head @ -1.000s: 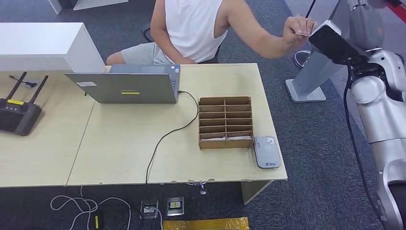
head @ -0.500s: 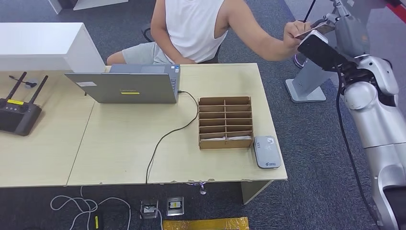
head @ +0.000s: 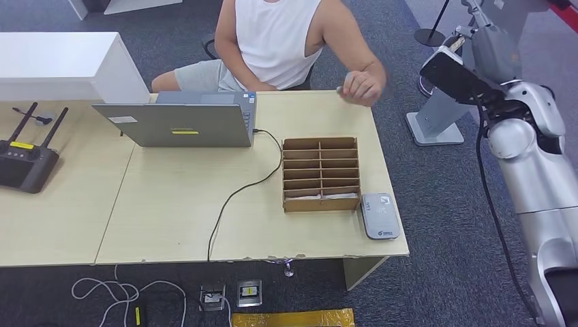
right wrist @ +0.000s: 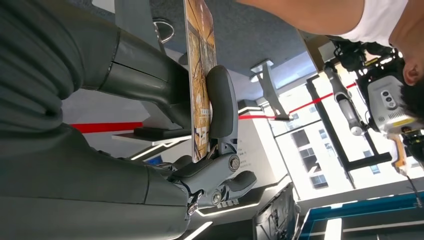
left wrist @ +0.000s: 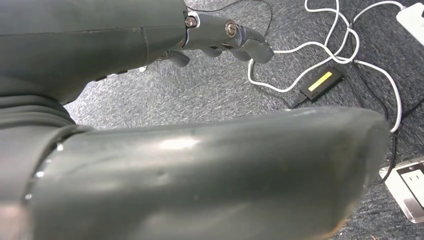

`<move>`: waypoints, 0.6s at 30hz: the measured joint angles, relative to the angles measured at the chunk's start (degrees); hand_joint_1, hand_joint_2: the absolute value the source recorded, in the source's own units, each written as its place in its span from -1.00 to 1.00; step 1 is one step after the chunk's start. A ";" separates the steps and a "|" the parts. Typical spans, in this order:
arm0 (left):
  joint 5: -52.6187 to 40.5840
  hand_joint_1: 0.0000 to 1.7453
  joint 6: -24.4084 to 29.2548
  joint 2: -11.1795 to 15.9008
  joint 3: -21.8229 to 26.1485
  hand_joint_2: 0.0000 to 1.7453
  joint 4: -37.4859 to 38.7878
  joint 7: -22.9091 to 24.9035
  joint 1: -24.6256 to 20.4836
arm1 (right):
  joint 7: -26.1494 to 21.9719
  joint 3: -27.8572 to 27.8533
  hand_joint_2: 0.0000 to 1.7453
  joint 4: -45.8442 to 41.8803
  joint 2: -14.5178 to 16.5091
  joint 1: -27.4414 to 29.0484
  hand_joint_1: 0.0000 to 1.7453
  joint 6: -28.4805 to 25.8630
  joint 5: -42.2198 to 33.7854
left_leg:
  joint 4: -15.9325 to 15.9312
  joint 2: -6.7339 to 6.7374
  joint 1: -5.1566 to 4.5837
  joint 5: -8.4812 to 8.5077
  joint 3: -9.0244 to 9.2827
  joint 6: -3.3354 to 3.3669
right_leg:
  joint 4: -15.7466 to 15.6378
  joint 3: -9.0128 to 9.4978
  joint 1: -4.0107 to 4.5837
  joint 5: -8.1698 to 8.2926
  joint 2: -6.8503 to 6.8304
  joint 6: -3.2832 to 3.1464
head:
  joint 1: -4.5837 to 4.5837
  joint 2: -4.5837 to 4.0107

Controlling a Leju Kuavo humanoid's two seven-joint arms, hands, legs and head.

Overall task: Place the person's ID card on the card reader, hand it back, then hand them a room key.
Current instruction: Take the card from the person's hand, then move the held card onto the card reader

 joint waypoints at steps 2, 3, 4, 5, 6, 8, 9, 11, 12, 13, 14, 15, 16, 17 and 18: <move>0.16 -1.00 -0.01 0.00 -0.02 -1.00 0.00 0.00 0.01 | 0.11 0.00 1.00 -0.35 -0.01 0.36 1.00 0.81 -0.08 | 0.00 0.00 0.00 0.00 0.00 0.00 | 0.00 0.00 0.00 0.00 0.00 0.00 | 0.00 0.00; 0.32 -1.00 0.00 0.00 -0.02 -1.00 0.00 0.00 0.01 | 0.27 -0.01 1.00 -0.56 -0.02 0.60 1.00 1.47 -0.26 | 0.00 0.00 0.00 0.00 0.01 0.00 | 0.00 0.00 0.00 0.00 0.01 0.00 | -0.01 0.00; 0.52 -1.00 0.01 0.00 -0.02 -1.00 0.00 0.00 0.03 | 0.55 -0.02 1.00 -0.81 -0.07 0.94 1.00 2.28 -0.58 | 0.00 0.01 0.00 0.00 0.02 0.00 | -0.01 0.00 0.00 0.00 0.01 0.00 | -0.01 0.00; 0.79 -1.00 0.01 0.00 -0.02 -1.00 0.00 0.00 0.06 | 0.90 -0.04 1.00 -1.11 -0.16 1.45 1.00 3.27 -1.02 | 0.00 0.01 0.00 0.00 0.02 0.00 | -0.01 0.00 0.00 0.00 0.00 0.00 | -0.01 0.00; 1.07 -1.00 0.01 -0.01 -0.02 -1.00 0.00 0.00 0.10 | 1.30 -0.06 1.00 -1.46 -0.33 2.19 1.00 4.31 -1.47 | 0.00 0.01 0.01 0.00 0.03 0.00 | -0.02 0.00 0.01 -0.01 0.00 -0.01 | -0.01 0.00; 1.58 -1.00 0.01 -0.01 -0.02 -1.00 0.01 0.01 0.27 | 2.00 -0.08 1.00 -2.19 -0.80 4.24 1.00 6.08 -2.18 | 0.00 0.00 0.01 -0.01 0.02 0.00 | -0.03 0.01 0.01 -0.01 -0.01 -0.01 | 0.00 0.00; 1.81 -1.00 0.00 0.00 -0.02 -1.00 0.01 0.01 0.38 | 2.29 -0.09 1.00 -2.50 -1.09 5.61 1.00 6.72 -2.39 | 0.00 0.00 0.01 -0.01 0.02 -0.01 | -0.03 0.01 0.02 -0.02 -0.02 -0.01 | 0.01 0.00; 2.28 -1.00 -0.01 0.02 -0.02 -1.00 0.02 0.00 0.57 | 2.70 -0.07 1.00 -2.87 -1.62 8.67 1.00 7.48 -2.61 | 0.00 0.00 0.01 -0.03 0.01 -0.02 | -0.04 0.02 0.01 -0.02 -0.01 -0.02 | -0.01 0.00; 2.45 -1.00 -0.01 0.02 -0.02 -1.00 0.02 0.00 0.63 | 2.81 -0.04 1.00 -2.92 -1.81 10.26 1.00 7.54 -2.67 | 0.00 0.00 0.01 -0.04 0.01 -0.03 | -0.04 0.02 0.01 -0.02 -0.01 -0.02 | 0.00 0.00; 2.59 -1.00 -0.02 0.03 -0.02 -1.00 0.02 0.00 0.66 | 2.92 -0.02 1.00 -2.93 -1.95 11.86 1.00 7.48 -2.71 | 0.00 0.00 0.01 -0.05 0.00 -0.03 | -0.04 0.02 0.01 -0.02 -0.01 -0.02 | -0.01 0.00; 2.66 -1.00 -0.03 0.03 -0.02 -1.00 0.02 0.01 0.69 | 3.02 0.02 1.00 -2.94 -2.02 13.48 1.00 7.34 -2.73 | 0.00 0.00 0.01 -0.05 0.00 -0.03 | -0.04 0.02 0.01 -0.02 -0.01 -0.02 | -0.01 0.00; 2.76 -1.00 -0.04 0.04 -0.02 -1.00 0.02 0.01 0.70 | 3.17 0.06 1.00 -2.94 -2.06 15.00 1.00 7.11 -2.66 | -0.01 0.00 0.02 -0.06 0.00 -0.03 | -0.04 0.02 0.02 -0.03 -0.01 -0.03 | 0.00 0.00; 2.87 -1.00 -0.06 0.05 -0.02 -1.00 0.02 0.02 0.71 | 3.42 0.11 1.00 -2.94 -2.05 16.51 1.00 6.80 -2.48 | -0.01 0.00 0.02 -0.06 0.00 -0.03 | -0.04 0.02 0.02 -0.03 -0.01 -0.03 | -0.01 0.00; 2.98 -1.00 -0.07 0.06 -0.02 -1.00 0.02 0.02 0.71 | 3.76 0.20 1.00 -2.93 -2.02 17.92 1.00 6.42 -2.25 | -0.01 0.00 0.03 -0.06 -0.01 -0.03 | -0.04 0.02 0.03 -0.04 -0.02 -0.04 | 0.00 0.00; 3.09 -1.00 -0.07 0.07 -0.02 -1.00 0.02 0.02 0.71 | 4.15 0.30 1.00 -2.93 -1.96 19.26 1.00 5.97 -2.03 | -0.01 0.00 0.03 -0.06 -0.01 -0.03 | -0.04 0.02 0.03 -0.04 -0.02 -0.05 | -0.01 0.00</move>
